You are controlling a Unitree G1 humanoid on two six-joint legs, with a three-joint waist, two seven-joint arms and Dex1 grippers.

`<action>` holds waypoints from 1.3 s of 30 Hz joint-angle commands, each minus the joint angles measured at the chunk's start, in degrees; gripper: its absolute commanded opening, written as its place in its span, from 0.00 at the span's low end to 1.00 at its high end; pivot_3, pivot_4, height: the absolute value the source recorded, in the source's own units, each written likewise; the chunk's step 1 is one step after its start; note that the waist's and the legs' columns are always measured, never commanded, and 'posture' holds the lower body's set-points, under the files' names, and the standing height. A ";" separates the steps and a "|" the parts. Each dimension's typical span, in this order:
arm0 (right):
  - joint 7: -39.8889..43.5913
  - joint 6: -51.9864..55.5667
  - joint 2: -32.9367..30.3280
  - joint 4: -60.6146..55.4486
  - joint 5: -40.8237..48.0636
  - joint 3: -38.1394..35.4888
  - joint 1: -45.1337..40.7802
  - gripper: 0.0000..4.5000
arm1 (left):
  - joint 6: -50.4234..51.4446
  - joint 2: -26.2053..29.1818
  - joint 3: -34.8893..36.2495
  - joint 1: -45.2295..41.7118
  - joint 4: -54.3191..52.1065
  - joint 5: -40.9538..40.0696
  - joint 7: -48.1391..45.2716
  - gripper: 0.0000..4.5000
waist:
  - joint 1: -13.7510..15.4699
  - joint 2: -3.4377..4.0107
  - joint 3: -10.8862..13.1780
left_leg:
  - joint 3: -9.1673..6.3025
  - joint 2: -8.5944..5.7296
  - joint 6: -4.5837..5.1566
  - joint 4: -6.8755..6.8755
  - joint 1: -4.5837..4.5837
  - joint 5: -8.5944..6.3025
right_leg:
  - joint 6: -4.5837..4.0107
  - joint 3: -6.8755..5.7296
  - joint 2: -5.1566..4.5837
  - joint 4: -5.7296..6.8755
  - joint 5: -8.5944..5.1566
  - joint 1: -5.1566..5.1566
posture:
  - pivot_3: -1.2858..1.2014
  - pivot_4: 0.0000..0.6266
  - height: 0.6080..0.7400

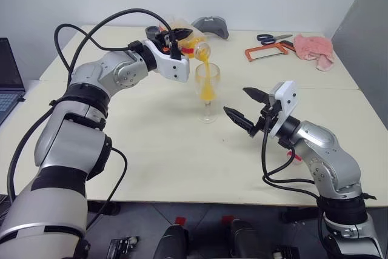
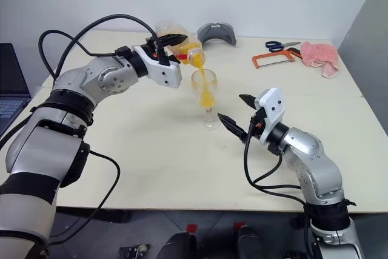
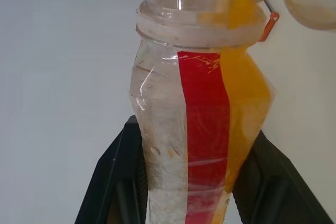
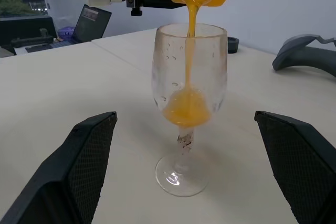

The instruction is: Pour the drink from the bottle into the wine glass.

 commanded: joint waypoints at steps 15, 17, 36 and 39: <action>0.35 -1.00 -0.03 -3.04 0.99 -0.28 0.77 1.00 | -0.52 1.54 -0.49 -4.19 0.21 0.81 2.35 0.37 | 0.00 0.00 0.00 | 0.01 0.00 0.00 0.01 0.00 0.00 | 0.00 0.00 0.00 0.01 0.00 0.00 | 0.52 0.24 1.00; 0.28 -0.99 0.02 -3.04 1.04 -0.35 0.74 1.00 | -0.62 1.70 -0.63 -4.23 0.18 0.98 2.52 0.37 | 0.00 0.00 0.00 | 0.01 0.00 0.00 0.01 0.00 0.00 | 0.00 0.00 0.00 0.01 0.00 0.00 | 0.52 0.24 1.00; 1.50 -2.81 0.78 -3.46 2.33 -0.54 0.92 1.00 | -0.67 2.47 -1.51 -5.27 0.84 1.65 3.24 0.37 | -0.02 0.00 0.00 | 0.01 0.00 0.00 0.02 0.00 0.00 | 0.00 0.00 0.00 0.03 0.00 -0.01 | 0.52 0.24 1.00; 1.36 -2.84 0.80 -3.51 2.27 -0.26 0.93 1.00 | -0.67 2.55 -1.74 -5.73 1.07 1.94 3.47 0.37 | 0.00 0.00 0.00 | 0.01 -0.01 0.00 0.02 0.00 0.00 | 0.00 0.00 0.00 0.03 0.00 -0.01 | 0.52 0.24 1.00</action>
